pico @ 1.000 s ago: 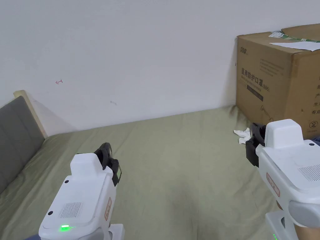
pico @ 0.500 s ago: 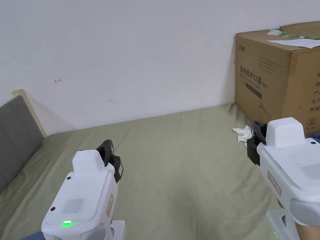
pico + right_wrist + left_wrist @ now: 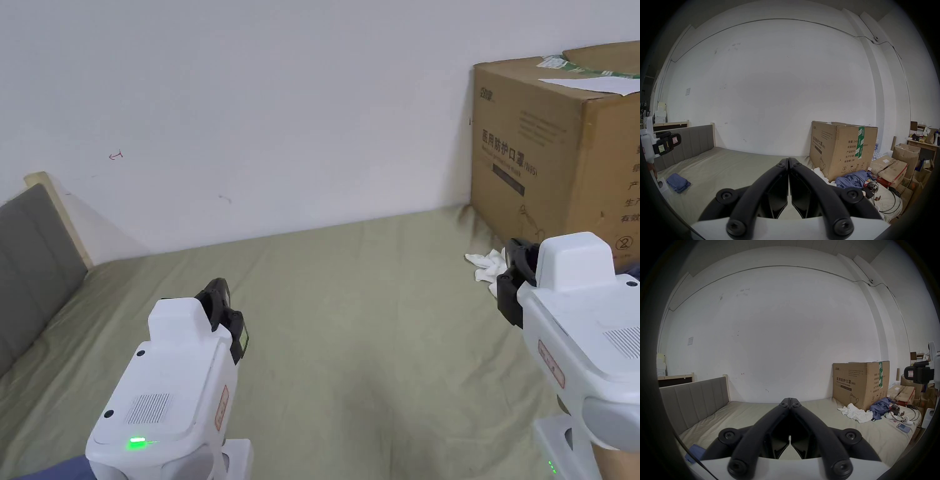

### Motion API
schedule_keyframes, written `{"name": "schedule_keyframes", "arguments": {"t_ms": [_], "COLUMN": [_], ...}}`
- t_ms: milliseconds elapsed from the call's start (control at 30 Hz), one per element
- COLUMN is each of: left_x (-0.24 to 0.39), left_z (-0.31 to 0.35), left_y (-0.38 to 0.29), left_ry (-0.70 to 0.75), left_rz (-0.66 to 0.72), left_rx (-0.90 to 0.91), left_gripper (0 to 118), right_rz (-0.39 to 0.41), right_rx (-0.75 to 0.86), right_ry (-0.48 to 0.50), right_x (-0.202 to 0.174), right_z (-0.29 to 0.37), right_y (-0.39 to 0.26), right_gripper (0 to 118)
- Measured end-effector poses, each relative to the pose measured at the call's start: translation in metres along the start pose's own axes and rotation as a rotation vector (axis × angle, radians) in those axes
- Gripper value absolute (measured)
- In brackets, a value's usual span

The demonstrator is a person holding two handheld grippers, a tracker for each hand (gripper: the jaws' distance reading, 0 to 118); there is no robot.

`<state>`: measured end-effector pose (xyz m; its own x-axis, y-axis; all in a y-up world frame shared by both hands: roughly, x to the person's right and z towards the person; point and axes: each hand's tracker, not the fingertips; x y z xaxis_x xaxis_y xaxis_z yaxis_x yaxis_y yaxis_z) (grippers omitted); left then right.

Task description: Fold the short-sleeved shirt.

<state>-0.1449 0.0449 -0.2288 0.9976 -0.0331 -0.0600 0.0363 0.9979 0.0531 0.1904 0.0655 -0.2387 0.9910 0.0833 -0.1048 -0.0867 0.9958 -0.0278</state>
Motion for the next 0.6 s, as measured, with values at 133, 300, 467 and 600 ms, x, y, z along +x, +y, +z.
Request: {"name": "schedule_keyframes", "arguments": {"t_ms": [133,300,467,600], "left_x": [0.0013,0.0014,0.0007,-0.0002], "left_z": [-0.0009,-0.0008,-0.0019,-0.0028], "left_y": [-0.0012,-0.0014,-0.0017,-0.0031], "left_ry": [0.001,0.002,-0.003,-0.001], "left_rz": [-0.014,-0.014,-0.014,-0.003], "left_rx": [-0.007,-0.006,-0.014,-0.019], "left_gripper": [0,0,2,63], "right_rz": [0.006,0.005,0.012,0.005], "right_rx": [-0.001,-0.002,-0.001,-0.006], "right_ry": [0.0,-0.003,-0.005,0.013], "right_x": [0.0005,0.0013,0.0013,0.0031], "right_z": [-0.0011,-0.0017,-0.0018,-0.0015], "right_y": [-0.001,-0.0023,-0.0017,-0.0006], "right_gripper": [0,0,0,25]}}
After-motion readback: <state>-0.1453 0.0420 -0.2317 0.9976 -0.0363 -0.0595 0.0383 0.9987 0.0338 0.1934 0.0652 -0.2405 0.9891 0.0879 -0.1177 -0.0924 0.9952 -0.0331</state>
